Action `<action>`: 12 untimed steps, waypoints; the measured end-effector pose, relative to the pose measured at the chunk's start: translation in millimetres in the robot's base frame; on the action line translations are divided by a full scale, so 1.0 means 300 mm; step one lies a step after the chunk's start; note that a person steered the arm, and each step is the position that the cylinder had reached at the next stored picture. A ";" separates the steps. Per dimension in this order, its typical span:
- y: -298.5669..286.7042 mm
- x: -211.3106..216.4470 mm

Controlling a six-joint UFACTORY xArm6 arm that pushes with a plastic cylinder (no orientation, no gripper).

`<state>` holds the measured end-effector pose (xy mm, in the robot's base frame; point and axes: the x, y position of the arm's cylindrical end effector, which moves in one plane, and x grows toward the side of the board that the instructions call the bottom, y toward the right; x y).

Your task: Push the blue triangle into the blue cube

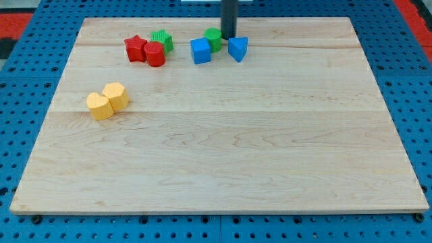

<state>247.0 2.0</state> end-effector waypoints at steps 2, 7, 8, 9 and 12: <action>-0.136 0.000; 0.174 0.009; 0.174 0.135; 0.168 0.309; 0.058 0.370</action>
<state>357.9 19.4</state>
